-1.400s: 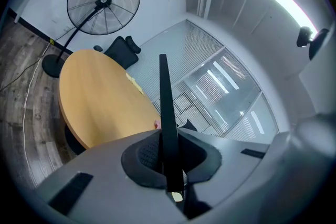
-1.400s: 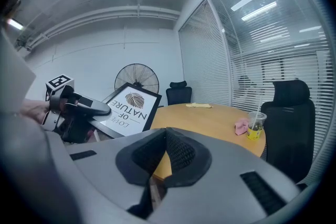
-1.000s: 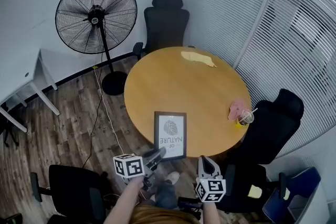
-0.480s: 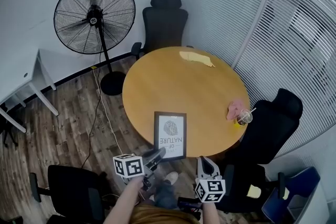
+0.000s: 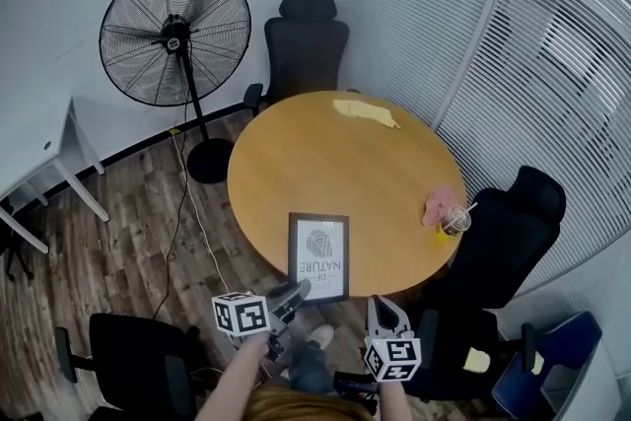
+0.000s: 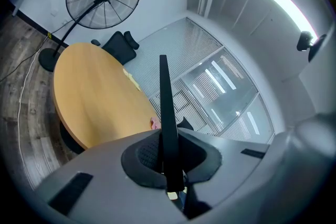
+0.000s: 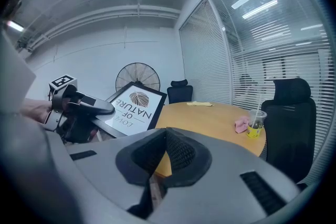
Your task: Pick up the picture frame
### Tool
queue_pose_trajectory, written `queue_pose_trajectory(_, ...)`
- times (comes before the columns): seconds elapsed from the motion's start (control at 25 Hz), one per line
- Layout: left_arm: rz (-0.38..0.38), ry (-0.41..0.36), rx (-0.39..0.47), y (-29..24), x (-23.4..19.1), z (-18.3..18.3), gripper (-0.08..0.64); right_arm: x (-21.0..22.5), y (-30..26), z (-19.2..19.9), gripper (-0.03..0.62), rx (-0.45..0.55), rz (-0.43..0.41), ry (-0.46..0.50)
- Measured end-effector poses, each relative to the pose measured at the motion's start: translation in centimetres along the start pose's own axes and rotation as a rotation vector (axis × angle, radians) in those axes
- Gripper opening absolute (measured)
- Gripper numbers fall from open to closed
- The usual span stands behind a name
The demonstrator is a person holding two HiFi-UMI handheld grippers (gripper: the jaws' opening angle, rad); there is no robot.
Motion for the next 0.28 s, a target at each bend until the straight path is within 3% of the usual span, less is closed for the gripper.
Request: queue_pose_trajectory(0.28, 0.006, 0.001, -0.001, -0.09, 0.64, 0.26, 0.052, 0.04, 0.57, 0.32, 0.012, 0.001, -0.003, -0.003)
Point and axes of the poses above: the fingertips, and each gripper's own axes: y backward along the fingers, x to its right, z out of its underside, the point moved 4 cm from there along y, backward along the fingers, and after that the axes turned 10 degrees about x, right-handed, at the moved point
